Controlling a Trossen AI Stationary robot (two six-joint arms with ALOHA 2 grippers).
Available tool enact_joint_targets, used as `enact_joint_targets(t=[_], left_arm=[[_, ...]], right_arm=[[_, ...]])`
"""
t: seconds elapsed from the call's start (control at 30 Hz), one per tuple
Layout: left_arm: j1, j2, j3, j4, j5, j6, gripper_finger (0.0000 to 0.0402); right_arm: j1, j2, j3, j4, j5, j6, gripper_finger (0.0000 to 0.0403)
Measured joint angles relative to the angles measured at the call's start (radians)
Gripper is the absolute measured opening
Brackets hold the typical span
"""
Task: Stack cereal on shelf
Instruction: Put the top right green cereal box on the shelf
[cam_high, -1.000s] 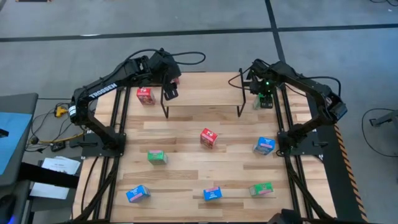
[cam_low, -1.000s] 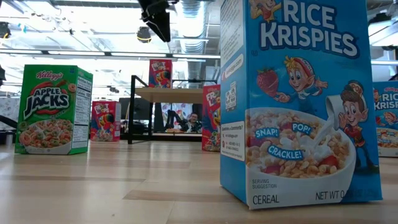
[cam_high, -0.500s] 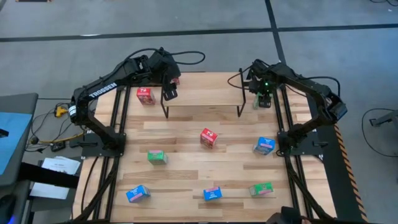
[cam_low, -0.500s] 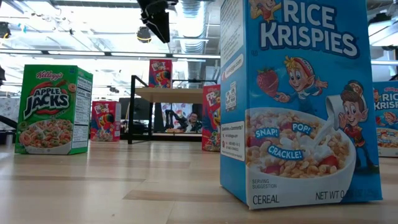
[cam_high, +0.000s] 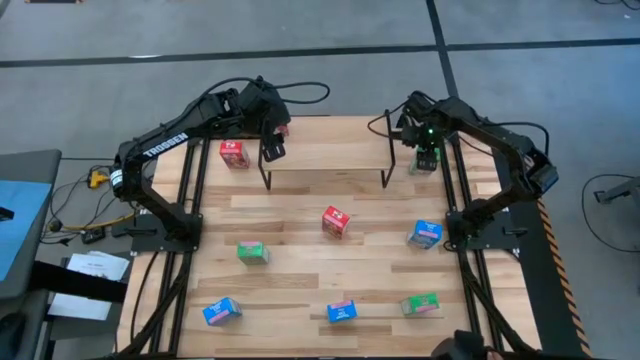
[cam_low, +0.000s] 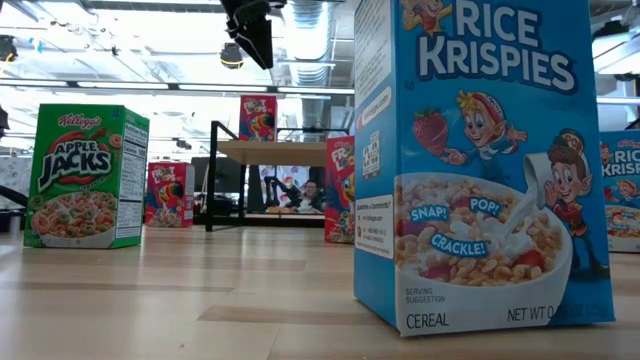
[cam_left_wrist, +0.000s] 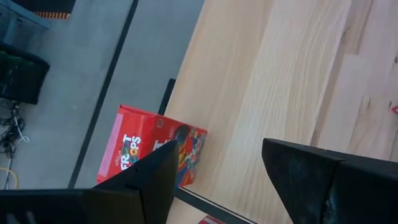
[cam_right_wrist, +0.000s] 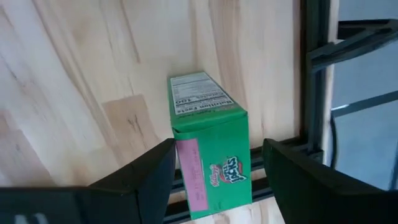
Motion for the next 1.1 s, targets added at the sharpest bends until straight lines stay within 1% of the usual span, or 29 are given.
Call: enact_joint_targets(t=[0.17, 0.27, 0.37, 0.47, 0.53, 0.73, 0.8, 0.87, 0.93, 1.1], left_arm=[[0.0, 0.0, 0.0, 0.0, 0.0, 0.001, 0.0224], [0.0, 0.0, 0.0, 0.0, -0.001, 0.001, 0.0224], [0.0, 0.0, 0.0, 0.0, -0.001, 0.001, 0.0224], [0.0, 0.0, 0.0, 0.0, -0.001, 0.0, 0.0224], [0.0, 0.0, 0.0, 0.0, -0.001, 0.0, 0.0224], [0.0, 0.0, 0.0, 0.0, -0.001, 0.006, 0.0224], [0.0, 0.0, 0.0, 0.0, -0.001, 0.0, 0.0224], [0.0, 0.0, 0.0, 0.0, -0.001, 0.0, 0.0224], [0.0, 0.0, 0.0, 0.0, -0.001, 0.0, 0.0224], [0.0, 0.0, 0.0, 0.0, -0.001, -0.001, 0.0224]], right_arm=[[-0.008, 0.0, 0.0, -0.011, -0.008, 0.003, 0.0265], [-0.008, 0.0, -0.001, -0.028, -0.038, 0.003, 0.0265], [-0.008, 0.0, -0.03, -0.018, -0.039, 0.002, 0.0265], [-0.007, -0.004, -0.053, -0.011, -0.019, 0.002, 0.0265], [-0.005, -0.003, -0.054, 0.002, -0.001, 0.018, 0.0265], [0.002, -0.001, -0.053, 0.011, 0.007, 0.026, 0.0265], [0.01, -0.001, -0.053, 0.013, 0.029, 0.044, 0.0262], [0.017, 0.001, -0.054, 0.019, 0.053, 0.069, 0.0252], [0.025, 0.001, -0.054, 0.019, 0.056, 0.085, 0.0236], [0.047, 0.001, -0.054, 0.021, 0.079, 0.09, 0.0181]])
